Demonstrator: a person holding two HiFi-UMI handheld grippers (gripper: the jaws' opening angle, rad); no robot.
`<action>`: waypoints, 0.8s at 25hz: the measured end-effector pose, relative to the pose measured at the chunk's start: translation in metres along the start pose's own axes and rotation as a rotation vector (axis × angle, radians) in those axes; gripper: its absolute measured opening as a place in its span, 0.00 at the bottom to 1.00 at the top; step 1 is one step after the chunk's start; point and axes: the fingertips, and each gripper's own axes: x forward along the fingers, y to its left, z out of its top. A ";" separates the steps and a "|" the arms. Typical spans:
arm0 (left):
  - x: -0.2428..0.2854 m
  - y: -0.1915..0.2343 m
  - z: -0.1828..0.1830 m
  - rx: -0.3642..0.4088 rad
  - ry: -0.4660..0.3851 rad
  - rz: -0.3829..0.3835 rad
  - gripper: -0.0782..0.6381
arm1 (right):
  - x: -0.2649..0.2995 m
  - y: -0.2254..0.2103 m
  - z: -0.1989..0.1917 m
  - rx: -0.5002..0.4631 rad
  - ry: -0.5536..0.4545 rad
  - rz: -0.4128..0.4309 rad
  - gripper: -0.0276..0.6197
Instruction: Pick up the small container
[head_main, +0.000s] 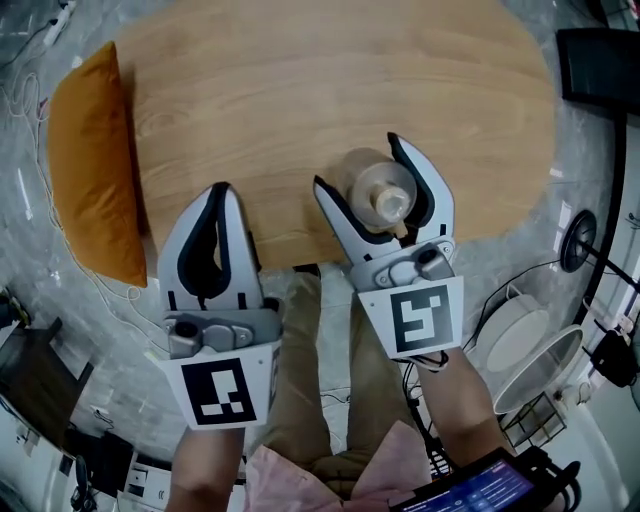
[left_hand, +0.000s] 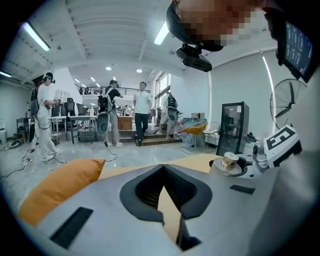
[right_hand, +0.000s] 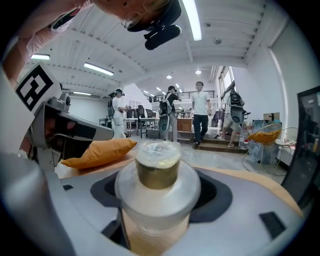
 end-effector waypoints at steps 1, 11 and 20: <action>-0.003 -0.004 0.007 0.003 -0.009 -0.004 0.13 | -0.004 -0.001 0.008 -0.001 -0.006 0.001 0.82; -0.034 -0.031 0.069 0.024 -0.094 -0.010 0.13 | -0.045 -0.004 0.086 -0.031 -0.076 -0.008 0.82; -0.084 -0.051 0.127 0.023 -0.138 0.021 0.13 | -0.093 0.001 0.167 -0.053 -0.148 -0.012 0.82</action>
